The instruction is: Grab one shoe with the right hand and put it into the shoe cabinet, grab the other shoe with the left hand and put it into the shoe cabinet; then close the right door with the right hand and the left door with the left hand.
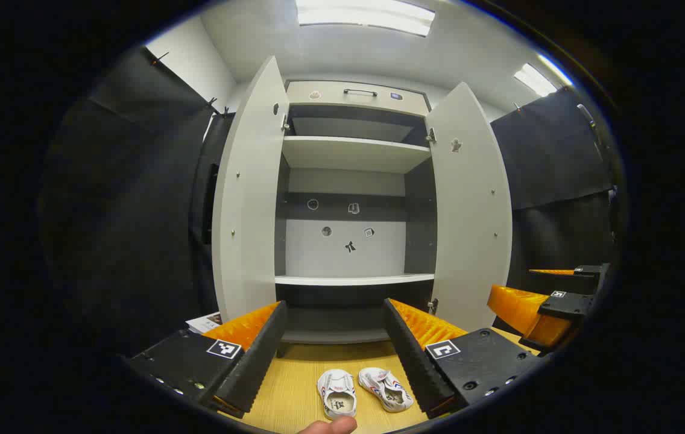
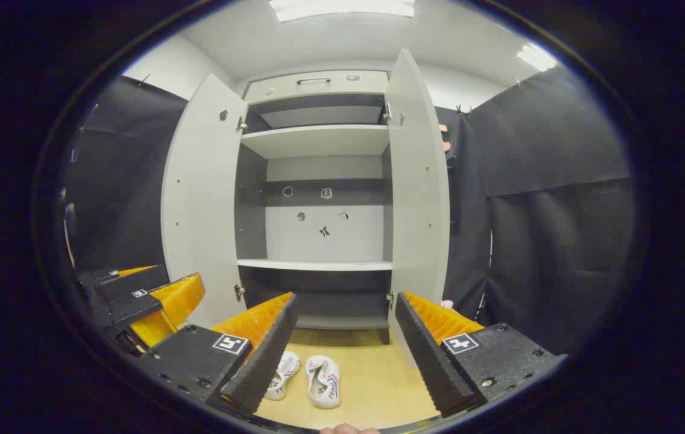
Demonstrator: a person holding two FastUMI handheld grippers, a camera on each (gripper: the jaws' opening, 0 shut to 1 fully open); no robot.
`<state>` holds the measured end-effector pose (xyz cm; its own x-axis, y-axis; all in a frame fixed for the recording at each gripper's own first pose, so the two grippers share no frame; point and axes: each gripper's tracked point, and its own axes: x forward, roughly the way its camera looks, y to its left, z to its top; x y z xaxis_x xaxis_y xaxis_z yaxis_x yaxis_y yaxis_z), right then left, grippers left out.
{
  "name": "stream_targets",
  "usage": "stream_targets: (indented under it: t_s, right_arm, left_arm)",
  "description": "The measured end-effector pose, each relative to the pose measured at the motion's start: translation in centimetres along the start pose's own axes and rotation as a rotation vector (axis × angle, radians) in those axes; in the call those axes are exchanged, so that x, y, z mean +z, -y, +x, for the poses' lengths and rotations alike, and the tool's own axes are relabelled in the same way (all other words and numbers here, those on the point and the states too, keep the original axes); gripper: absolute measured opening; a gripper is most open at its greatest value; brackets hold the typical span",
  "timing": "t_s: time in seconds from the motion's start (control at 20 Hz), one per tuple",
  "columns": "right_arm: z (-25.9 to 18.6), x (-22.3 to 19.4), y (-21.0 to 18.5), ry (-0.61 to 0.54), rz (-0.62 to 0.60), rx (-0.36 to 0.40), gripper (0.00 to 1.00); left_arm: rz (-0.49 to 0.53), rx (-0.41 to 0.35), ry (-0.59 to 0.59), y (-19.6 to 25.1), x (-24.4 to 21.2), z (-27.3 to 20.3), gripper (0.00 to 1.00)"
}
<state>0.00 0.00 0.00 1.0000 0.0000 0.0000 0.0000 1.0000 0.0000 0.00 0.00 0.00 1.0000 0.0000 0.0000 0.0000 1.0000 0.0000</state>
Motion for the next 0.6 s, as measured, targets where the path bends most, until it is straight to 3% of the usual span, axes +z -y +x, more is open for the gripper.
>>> stream_targets:
  t_s: [0.6]
  right_arm:
    - [0.38,-0.32,-0.29,-0.001,-0.009,0.002,0.99]
  left_arm:
    - [0.004,0.0,0.008,-0.36,-0.06,0.29,0.95]
